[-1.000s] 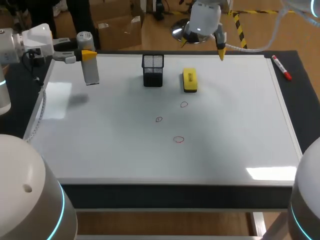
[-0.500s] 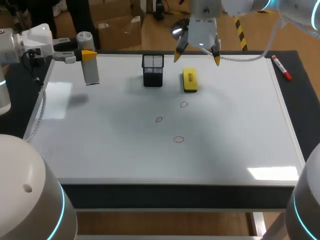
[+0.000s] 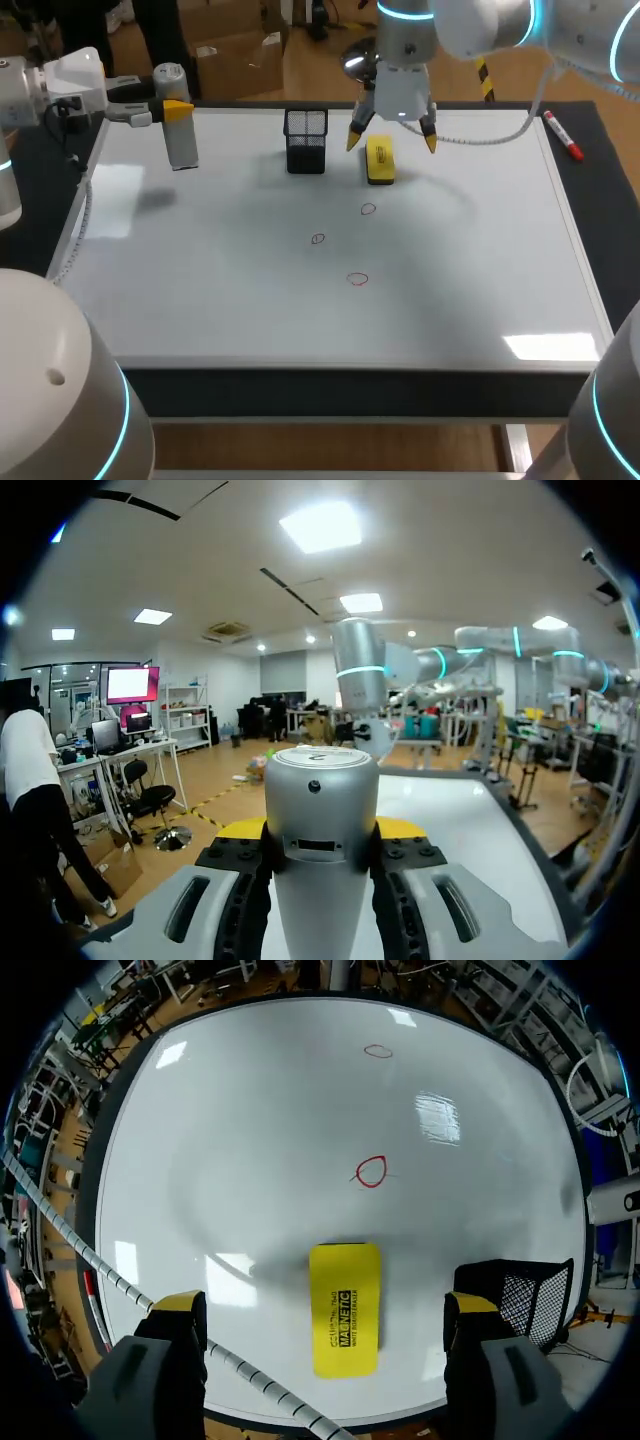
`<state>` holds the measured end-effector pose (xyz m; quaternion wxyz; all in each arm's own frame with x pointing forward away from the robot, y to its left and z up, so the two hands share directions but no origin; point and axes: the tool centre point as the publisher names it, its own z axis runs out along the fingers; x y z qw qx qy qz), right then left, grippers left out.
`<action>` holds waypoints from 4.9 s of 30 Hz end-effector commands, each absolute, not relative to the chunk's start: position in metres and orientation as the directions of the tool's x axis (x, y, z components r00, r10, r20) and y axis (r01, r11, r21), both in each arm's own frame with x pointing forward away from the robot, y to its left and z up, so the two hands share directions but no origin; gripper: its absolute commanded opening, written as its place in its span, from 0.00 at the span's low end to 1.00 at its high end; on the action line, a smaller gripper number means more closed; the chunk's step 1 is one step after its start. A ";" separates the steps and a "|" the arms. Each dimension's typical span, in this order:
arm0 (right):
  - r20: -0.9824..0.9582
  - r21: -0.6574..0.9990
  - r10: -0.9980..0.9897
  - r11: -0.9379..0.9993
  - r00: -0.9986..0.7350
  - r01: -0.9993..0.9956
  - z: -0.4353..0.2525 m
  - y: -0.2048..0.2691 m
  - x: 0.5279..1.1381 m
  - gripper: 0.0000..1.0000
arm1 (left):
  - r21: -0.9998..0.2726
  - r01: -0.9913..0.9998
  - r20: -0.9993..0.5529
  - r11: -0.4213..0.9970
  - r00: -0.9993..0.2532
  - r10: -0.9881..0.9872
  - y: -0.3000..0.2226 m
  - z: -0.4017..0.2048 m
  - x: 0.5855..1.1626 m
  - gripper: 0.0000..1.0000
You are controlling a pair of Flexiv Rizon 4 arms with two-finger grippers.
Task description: Pick up the inspection probe, press it on each red-marked spot on the whiteboard one by one, put down the probe, pick up the eraser, and wipe off all the red marks.
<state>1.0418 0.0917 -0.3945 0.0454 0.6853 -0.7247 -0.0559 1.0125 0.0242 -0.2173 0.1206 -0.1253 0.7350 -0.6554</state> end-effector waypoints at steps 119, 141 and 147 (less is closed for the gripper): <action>0.007 0.072 -0.574 0.817 -0.819 -0.572 -0.353 -0.071 0.970 0.00 | -0.994 -0.026 -0.014 0.110 -0.939 -0.344 0.024 -0.216 1.012 0.00; 0.007 0.072 -0.574 0.817 -0.819 -0.572 -0.353 -0.071 0.970 0.00 | -0.999 0.025 -0.032 0.041 -0.987 -0.156 -0.041 -0.208 0.924 0.00; 0.007 0.072 -0.574 0.817 -0.819 -0.572 -0.353 -0.071 0.970 0.00 | -0.998 0.045 -0.048 0.043 -0.996 -0.079 -0.074 -0.208 0.894 0.00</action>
